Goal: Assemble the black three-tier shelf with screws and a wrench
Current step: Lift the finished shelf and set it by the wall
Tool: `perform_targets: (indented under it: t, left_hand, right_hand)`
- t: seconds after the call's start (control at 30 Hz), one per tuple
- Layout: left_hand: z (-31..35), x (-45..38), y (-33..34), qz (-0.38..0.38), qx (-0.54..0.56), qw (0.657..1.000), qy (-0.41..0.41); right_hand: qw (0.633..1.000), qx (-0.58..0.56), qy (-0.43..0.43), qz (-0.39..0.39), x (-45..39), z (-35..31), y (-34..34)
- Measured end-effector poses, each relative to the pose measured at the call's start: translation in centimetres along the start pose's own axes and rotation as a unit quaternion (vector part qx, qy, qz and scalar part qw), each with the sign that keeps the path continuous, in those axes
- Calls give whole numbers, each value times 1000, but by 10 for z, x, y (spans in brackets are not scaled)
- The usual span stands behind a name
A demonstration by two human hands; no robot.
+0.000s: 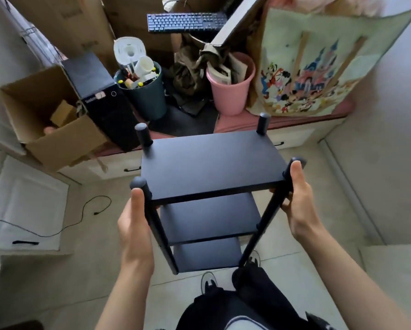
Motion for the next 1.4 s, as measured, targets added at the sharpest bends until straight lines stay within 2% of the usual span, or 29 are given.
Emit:
perform_targets:
  t: [0.3, 0.57, 1.0, 1.4]
  left_hand:
    - [8, -10, 87, -76, 18, 996, -35]
    - [7, 1, 207, -133, 3, 990, -43]
    - [-14, 46, 422, -124, -14, 991, -40]
    - [-29, 45, 575, -219, -13, 973, -67]
  right_hand:
    - [992, -96, -10, 81, 17, -18, -74]
    - [974, -157, -12, 163, -4, -29, -179]
    - [970, -184, -20, 159, -77, -79, -368]
    - [970, -172, -20, 173, -144, -103, -480]
Point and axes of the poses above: each hand's wrist, its own x-axis away from the middle knuckle, its own y-axis out of the palm, z = x × y, the point moved 10 cm from there along -x, towards the middle knuckle, and after that the axes turned 6 degrees about y, right-handed, at the moved point
